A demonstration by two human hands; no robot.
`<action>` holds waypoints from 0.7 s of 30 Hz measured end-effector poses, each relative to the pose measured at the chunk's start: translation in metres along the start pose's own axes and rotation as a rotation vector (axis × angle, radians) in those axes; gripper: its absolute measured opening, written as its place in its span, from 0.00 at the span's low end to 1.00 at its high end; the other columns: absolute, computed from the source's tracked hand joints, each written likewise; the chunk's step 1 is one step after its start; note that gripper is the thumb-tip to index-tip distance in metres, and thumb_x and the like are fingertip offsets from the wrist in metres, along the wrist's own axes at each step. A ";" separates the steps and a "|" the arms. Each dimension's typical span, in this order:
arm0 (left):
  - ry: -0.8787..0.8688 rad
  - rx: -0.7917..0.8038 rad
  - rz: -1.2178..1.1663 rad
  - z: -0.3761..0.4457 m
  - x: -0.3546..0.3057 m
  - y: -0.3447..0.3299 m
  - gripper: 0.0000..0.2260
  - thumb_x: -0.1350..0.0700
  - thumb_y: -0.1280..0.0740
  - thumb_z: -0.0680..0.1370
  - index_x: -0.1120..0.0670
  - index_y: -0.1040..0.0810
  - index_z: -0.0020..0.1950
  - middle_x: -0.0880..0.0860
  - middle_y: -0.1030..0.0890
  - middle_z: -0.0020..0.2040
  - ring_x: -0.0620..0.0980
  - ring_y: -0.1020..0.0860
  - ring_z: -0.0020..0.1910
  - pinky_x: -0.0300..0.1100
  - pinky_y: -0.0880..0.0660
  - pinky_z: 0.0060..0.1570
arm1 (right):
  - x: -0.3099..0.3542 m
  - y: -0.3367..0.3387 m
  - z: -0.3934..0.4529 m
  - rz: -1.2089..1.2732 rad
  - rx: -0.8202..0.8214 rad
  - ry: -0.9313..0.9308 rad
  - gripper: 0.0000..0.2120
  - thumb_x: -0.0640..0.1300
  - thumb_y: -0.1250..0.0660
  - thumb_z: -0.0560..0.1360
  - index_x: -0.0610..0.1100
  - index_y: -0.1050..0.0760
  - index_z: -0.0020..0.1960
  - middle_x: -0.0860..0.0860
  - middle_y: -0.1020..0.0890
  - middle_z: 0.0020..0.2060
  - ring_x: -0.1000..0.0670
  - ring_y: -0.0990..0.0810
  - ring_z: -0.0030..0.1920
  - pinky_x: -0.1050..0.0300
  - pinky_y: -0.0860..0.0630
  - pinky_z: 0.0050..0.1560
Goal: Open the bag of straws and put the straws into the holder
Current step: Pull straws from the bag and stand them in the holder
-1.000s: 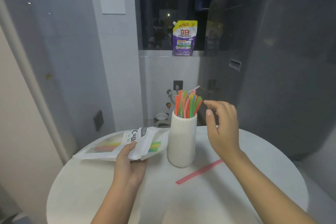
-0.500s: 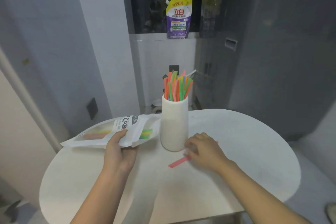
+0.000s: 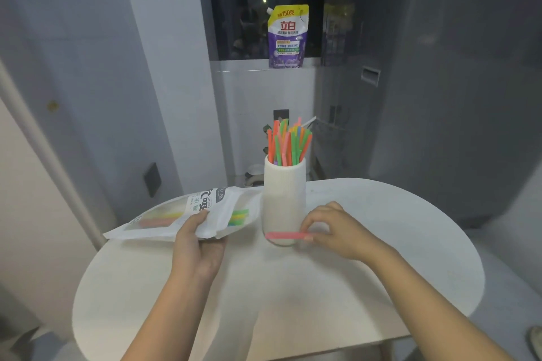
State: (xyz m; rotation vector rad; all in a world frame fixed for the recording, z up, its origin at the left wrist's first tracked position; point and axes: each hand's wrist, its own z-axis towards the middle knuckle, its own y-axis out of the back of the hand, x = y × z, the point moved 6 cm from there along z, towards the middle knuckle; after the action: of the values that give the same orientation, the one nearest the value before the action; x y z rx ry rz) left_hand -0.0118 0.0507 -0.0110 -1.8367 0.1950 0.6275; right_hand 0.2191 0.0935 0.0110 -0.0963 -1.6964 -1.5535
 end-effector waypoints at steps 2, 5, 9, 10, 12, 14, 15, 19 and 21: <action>0.005 -0.012 -0.004 -0.001 -0.001 0.001 0.08 0.67 0.41 0.77 0.58 0.25 0.50 0.55 0.18 0.48 0.52 0.19 0.46 0.43 0.20 0.41 | 0.017 0.013 -0.005 0.091 -0.050 0.024 0.06 0.45 0.31 0.73 0.56 0.23 0.43 0.56 0.20 0.46 0.58 0.32 0.49 0.69 0.34 0.48; 0.014 -0.019 -0.016 -0.003 -0.002 0.003 0.09 0.67 0.41 0.77 0.57 0.25 0.52 0.55 0.17 0.47 0.52 0.19 0.46 0.44 0.20 0.42 | 0.042 0.033 -0.007 0.214 -0.157 0.047 0.10 0.44 0.32 0.73 0.59 0.24 0.40 0.60 0.21 0.40 0.62 0.28 0.37 0.72 0.31 0.39; 0.017 -0.025 -0.036 -0.005 -0.007 0.002 0.08 0.67 0.41 0.77 0.57 0.25 0.50 0.53 0.15 0.40 0.51 0.18 0.43 0.42 0.20 0.40 | 0.073 0.059 0.002 0.309 -0.281 0.110 0.08 0.41 0.32 0.74 0.54 0.23 0.43 0.56 0.19 0.39 0.52 0.23 0.38 0.63 0.26 0.42; 0.016 -0.025 -0.041 -0.005 -0.008 0.002 0.08 0.67 0.41 0.77 0.57 0.25 0.50 0.53 0.15 0.40 0.51 0.18 0.43 0.42 0.21 0.40 | 0.079 0.065 0.005 0.347 -0.311 0.120 0.07 0.40 0.33 0.74 0.52 0.24 0.44 0.52 0.19 0.41 0.47 0.21 0.40 0.56 0.24 0.45; 0.012 -0.016 -0.052 -0.005 -0.010 0.002 0.08 0.67 0.41 0.77 0.57 0.25 0.51 0.53 0.15 0.39 0.51 0.17 0.40 0.43 0.20 0.39 | 0.090 0.079 0.010 0.440 -0.383 0.155 0.09 0.37 0.35 0.76 0.50 0.25 0.43 0.49 0.19 0.39 0.49 0.21 0.38 0.52 0.22 0.45; 0.010 -0.005 -0.065 -0.005 -0.011 0.000 0.09 0.67 0.41 0.76 0.58 0.25 0.51 0.54 0.15 0.40 0.50 0.16 0.38 0.44 0.19 0.38 | 0.098 0.093 0.014 0.518 -0.469 0.189 0.09 0.36 0.38 0.77 0.50 0.27 0.44 0.49 0.19 0.39 0.54 0.21 0.35 0.58 0.23 0.41; 0.008 -0.001 -0.072 -0.005 -0.011 0.000 0.09 0.67 0.41 0.76 0.58 0.25 0.51 0.54 0.15 0.40 0.50 0.16 0.37 0.44 0.19 0.38 | 0.101 0.100 0.017 0.534 -0.519 0.200 0.09 0.37 0.38 0.77 0.50 0.27 0.44 0.49 0.19 0.39 0.55 0.21 0.34 0.59 0.23 0.40; 0.012 0.005 -0.081 -0.006 -0.010 0.000 0.08 0.68 0.41 0.76 0.58 0.25 0.50 0.54 0.15 0.39 0.51 0.16 0.36 0.45 0.19 0.38 | 0.111 0.122 0.025 0.516 -0.696 0.261 0.09 0.40 0.41 0.79 0.52 0.29 0.45 0.52 0.21 0.35 0.59 0.22 0.32 0.67 0.24 0.38; 0.017 0.006 -0.084 -0.006 -0.009 -0.002 0.08 0.67 0.41 0.76 0.58 0.25 0.49 0.54 0.15 0.38 0.51 0.16 0.35 0.45 0.19 0.36 | 0.114 0.127 0.028 0.487 -0.749 0.277 0.09 0.40 0.41 0.79 0.53 0.31 0.44 0.54 0.22 0.34 0.60 0.22 0.32 0.70 0.25 0.37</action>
State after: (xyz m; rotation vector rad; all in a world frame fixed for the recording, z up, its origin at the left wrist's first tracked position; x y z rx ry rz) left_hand -0.0168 0.0437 -0.0036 -1.8355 0.1301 0.5521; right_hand 0.1997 0.0963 0.1828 -0.5994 -0.7343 -1.6385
